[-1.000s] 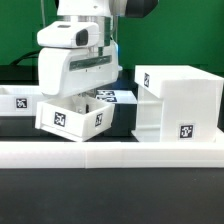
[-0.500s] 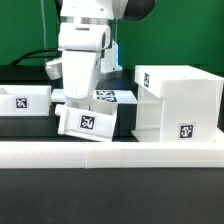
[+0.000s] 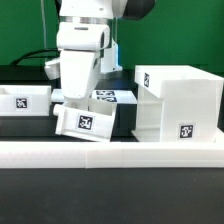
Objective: Assemble drawer
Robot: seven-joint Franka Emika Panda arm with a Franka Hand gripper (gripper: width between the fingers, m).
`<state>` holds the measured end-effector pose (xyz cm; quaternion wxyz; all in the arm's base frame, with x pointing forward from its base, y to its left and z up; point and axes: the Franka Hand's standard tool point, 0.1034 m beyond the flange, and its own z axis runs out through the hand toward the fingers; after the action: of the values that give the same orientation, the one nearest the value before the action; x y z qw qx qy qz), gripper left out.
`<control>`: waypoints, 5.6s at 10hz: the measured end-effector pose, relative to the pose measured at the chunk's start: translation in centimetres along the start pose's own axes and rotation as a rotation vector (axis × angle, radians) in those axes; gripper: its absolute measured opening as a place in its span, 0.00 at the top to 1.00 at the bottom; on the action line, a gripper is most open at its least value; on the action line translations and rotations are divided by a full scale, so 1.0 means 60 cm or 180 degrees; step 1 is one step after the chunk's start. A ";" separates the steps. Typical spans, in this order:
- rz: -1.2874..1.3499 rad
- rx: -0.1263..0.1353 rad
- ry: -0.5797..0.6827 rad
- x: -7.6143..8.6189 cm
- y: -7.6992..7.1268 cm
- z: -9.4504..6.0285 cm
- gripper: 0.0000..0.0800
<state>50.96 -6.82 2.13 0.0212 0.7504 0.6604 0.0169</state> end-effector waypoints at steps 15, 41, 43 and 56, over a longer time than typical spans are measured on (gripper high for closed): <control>-0.0344 0.0250 0.0203 0.040 0.017 0.016 0.95; -0.0631 0.0211 0.0294 0.096 0.048 0.021 0.95; -0.0531 0.0214 0.0291 0.099 0.047 0.022 0.95; -0.0568 0.0115 0.0286 0.105 0.045 0.019 0.95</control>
Offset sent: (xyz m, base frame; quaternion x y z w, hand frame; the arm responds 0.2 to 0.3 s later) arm 0.0082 0.0144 -0.0030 0.0042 -0.0085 -0.0522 0.9986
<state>54.52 -0.95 1.14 -0.0205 0.6873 0.7251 0.0366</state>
